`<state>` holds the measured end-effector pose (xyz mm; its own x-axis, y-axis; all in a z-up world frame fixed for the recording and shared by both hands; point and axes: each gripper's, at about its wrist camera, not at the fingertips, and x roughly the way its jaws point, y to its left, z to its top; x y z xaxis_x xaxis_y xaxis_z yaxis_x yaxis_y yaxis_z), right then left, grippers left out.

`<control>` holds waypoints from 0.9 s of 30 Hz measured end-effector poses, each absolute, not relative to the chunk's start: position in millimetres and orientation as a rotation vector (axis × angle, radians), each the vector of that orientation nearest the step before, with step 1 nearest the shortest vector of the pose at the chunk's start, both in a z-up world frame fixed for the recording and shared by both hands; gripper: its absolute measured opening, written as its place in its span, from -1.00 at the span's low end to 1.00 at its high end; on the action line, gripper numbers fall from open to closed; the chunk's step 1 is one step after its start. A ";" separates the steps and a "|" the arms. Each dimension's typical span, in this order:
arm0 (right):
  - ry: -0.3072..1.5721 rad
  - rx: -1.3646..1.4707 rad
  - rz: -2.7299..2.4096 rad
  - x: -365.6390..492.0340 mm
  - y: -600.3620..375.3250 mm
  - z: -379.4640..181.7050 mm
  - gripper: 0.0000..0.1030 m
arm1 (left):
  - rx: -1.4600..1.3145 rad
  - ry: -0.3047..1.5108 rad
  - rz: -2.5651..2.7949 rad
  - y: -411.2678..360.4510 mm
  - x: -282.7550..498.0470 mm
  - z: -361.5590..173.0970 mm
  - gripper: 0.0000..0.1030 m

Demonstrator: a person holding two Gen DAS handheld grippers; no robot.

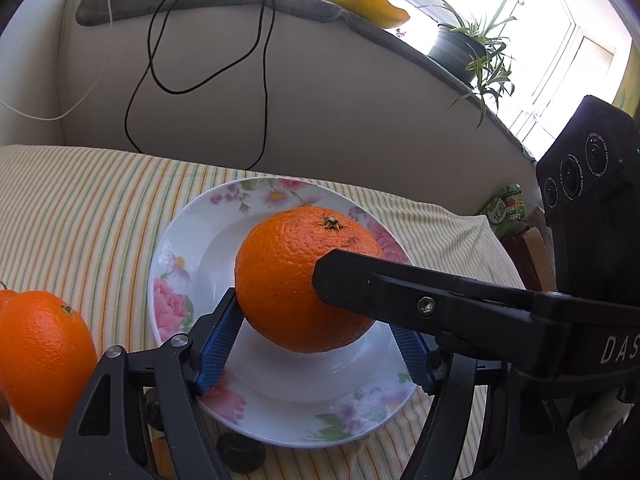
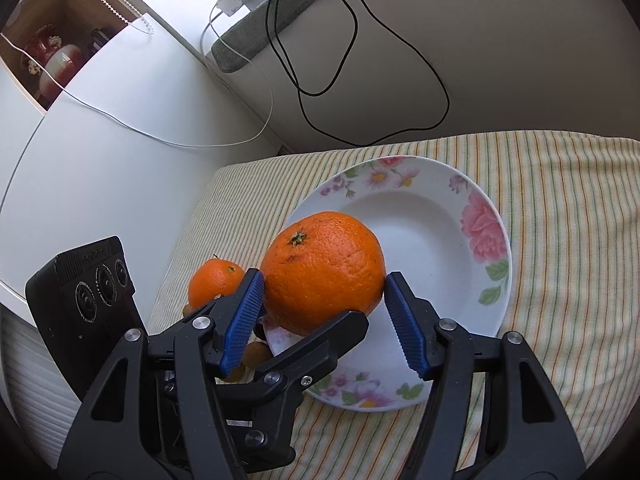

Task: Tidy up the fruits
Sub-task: 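Carry the large orange with the right gripper onto the white floral plate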

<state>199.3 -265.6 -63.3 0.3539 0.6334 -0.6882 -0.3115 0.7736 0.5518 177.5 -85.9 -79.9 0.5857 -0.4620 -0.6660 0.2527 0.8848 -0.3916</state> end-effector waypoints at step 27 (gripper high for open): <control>0.980 0.323 0.542 210.0 -279.8 -56.6 0.41 | -0.197 0.829 -0.372 -93.7 177.6 -70.4 0.42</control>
